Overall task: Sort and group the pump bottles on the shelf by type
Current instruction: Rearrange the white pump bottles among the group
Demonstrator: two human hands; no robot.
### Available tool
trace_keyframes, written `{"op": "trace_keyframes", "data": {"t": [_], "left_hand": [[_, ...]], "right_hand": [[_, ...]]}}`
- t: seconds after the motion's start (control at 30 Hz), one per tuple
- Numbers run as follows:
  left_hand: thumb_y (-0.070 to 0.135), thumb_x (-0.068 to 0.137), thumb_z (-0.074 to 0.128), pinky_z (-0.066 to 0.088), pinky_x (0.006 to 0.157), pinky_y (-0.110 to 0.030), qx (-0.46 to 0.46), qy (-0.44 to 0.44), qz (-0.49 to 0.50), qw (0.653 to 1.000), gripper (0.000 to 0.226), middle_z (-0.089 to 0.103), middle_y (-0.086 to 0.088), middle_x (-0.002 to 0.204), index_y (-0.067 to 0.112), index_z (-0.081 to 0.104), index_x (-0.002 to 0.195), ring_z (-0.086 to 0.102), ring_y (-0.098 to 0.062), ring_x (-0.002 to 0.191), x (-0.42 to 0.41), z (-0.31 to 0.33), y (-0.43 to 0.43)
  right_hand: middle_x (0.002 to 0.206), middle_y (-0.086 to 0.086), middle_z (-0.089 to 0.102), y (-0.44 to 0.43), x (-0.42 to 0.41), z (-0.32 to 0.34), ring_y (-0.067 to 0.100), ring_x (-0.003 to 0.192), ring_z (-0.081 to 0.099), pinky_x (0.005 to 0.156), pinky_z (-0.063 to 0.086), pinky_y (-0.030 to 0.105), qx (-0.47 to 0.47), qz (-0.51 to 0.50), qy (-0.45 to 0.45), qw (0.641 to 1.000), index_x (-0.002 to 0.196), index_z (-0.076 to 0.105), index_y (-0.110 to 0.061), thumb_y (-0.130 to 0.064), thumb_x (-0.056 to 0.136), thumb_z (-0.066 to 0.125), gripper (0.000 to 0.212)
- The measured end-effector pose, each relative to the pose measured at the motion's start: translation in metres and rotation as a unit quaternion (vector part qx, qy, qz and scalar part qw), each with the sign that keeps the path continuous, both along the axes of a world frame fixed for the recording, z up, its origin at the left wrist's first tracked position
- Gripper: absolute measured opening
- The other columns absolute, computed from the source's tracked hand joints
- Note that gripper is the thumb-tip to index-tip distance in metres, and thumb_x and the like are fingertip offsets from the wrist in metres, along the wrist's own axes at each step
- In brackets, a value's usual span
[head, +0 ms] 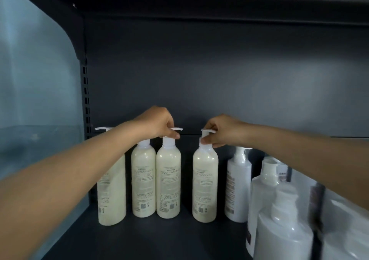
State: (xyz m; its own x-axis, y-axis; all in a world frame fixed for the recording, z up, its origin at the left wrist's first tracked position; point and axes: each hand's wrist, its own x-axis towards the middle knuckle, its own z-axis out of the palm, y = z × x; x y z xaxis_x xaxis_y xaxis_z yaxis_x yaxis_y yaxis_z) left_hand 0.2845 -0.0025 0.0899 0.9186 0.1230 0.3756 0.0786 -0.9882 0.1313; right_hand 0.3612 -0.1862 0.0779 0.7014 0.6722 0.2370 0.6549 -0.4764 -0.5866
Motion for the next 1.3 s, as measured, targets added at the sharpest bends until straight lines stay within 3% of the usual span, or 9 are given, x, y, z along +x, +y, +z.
{"op": "trace_keyframes", "data": {"t": [0.1, 0.23, 0.4, 0.5, 0.6, 0.8, 0.97, 1.17, 1.3], "left_hand": [[0.042, 0.079, 0.068, 0.038, 0.057, -0.023, 0.031, -0.001, 0.004, 1.000, 0.035, 0.058, 0.003, 0.075, 0.009, 0.069, 0.090, 0.054, -0.014, 0.074, 0.001, -0.001, 0.004], [0.044, 0.081, 0.065, 0.052, 0.079, -0.037, 0.063, -0.012, 0.003, 0.998, 0.034, 0.065, -0.001, 0.095, 0.011, 0.067, 0.093, 0.061, -0.020, 0.092, -0.006, 0.006, 0.002], [0.042, 0.089, 0.054, 0.051, 0.084, -0.040, 0.145, 0.011, 0.015, 0.989, 0.021, 0.062, 0.002, 0.099, 0.022, 0.062, 0.087, 0.059, -0.019, 0.092, -0.040, 0.027, 0.003], [0.043, 0.089, 0.052, 0.051, 0.085, -0.042, 0.194, 0.029, 0.027, 0.980, 0.019, 0.061, 0.003, 0.099, 0.026, 0.060, 0.085, 0.058, -0.019, 0.093, -0.070, 0.038, 0.013], [0.044, 0.090, 0.049, 0.049, 0.083, -0.037, 0.224, 0.036, 0.062, 0.972, 0.027, 0.062, 0.001, 0.099, 0.020, 0.061, 0.089, 0.057, -0.021, 0.094, -0.097, 0.043, 0.029], [0.046, 0.092, 0.045, 0.049, 0.081, -0.033, 0.263, 0.057, 0.116, 0.956, 0.035, 0.061, -0.001, 0.100, 0.015, 0.060, 0.094, 0.054, -0.020, 0.092, -0.134, 0.032, 0.075], [0.049, 0.091, 0.043, 0.047, 0.076, -0.032, 0.252, 0.041, 0.089, 0.963, 0.035, 0.062, 0.000, 0.103, 0.019, 0.059, 0.099, 0.057, -0.020, 0.096, -0.144, 0.002, 0.116], [0.047, 0.092, 0.044, 0.044, 0.075, -0.032, 0.235, 0.036, 0.035, 0.971, 0.036, 0.060, -0.002, 0.108, 0.016, 0.059, 0.103, 0.058, -0.023, 0.099, -0.137, -0.045, 0.143], [0.049, 0.093, 0.040, 0.044, 0.071, -0.032, 0.217, 0.014, 0.010, 0.976, 0.041, 0.057, -0.003, 0.108, 0.015, 0.056, 0.106, 0.058, -0.023, 0.097, -0.129, -0.068, 0.145]], "right_hand": [[0.108, 0.009, 0.065, -0.003, 0.001, 0.004, 0.024, 0.100, 0.065, 0.089, 0.054, 0.035, -0.020, -0.012, -0.044, 0.999, 0.108, 0.063, -0.004, -0.014, 0.080, 0.072, 0.031], [0.108, 0.001, 0.067, -0.010, -0.008, 0.024, 0.017, 0.100, 0.063, 0.094, 0.049, 0.032, -0.112, -0.010, -0.130, 0.985, 0.112, 0.063, -0.012, -0.027, 0.079, 0.072, 0.038], [0.118, 0.003, 0.063, -0.011, -0.034, 0.048, 0.024, 0.108, 0.059, 0.097, 0.046, 0.039, -0.323, -0.021, -0.247, 0.913, 0.116, 0.060, -0.011, -0.045, 0.082, 0.064, 0.048], [0.121, 0.004, 0.059, -0.007, -0.057, 0.061, 0.025, 0.110, 0.055, 0.095, 0.046, 0.038, -0.375, -0.054, -0.341, 0.860, 0.121, 0.057, -0.012, -0.048, 0.084, 0.059, 0.052], [0.120, 0.002, 0.059, 0.005, -0.079, 0.065, 0.026, 0.109, 0.055, 0.094, 0.047, 0.040, -0.385, -0.063, -0.371, 0.843, 0.124, 0.055, -0.015, -0.052, 0.083, 0.058, 0.055], [0.123, -0.003, 0.054, 0.044, -0.108, 0.046, 0.022, 0.109, 0.051, 0.088, 0.045, 0.034, -0.344, -0.072, -0.364, 0.863, 0.127, 0.050, -0.021, -0.053, 0.081, 0.060, 0.057], [0.118, -0.003, 0.056, 0.074, -0.122, 0.026, 0.020, 0.102, 0.051, 0.082, 0.045, 0.032, -0.289, -0.090, -0.325, 0.896, 0.122, 0.052, -0.020, -0.049, 0.083, 0.058, 0.049], [0.118, -0.002, 0.061, 0.104, -0.136, -0.009, 0.022, 0.106, 0.055, 0.090, 0.048, 0.040, -0.253, -0.129, -0.287, 0.915, 0.118, 0.057, -0.019, -0.048, 0.084, 0.055, 0.045], [0.103, 0.000, 0.061, 0.121, -0.133, -0.034, 0.021, 0.094, 0.055, 0.073, 0.046, 0.033, -0.207, -0.163, -0.263, 0.928, 0.106, 0.057, -0.014, -0.044, 0.086, 0.053, 0.036]]}}
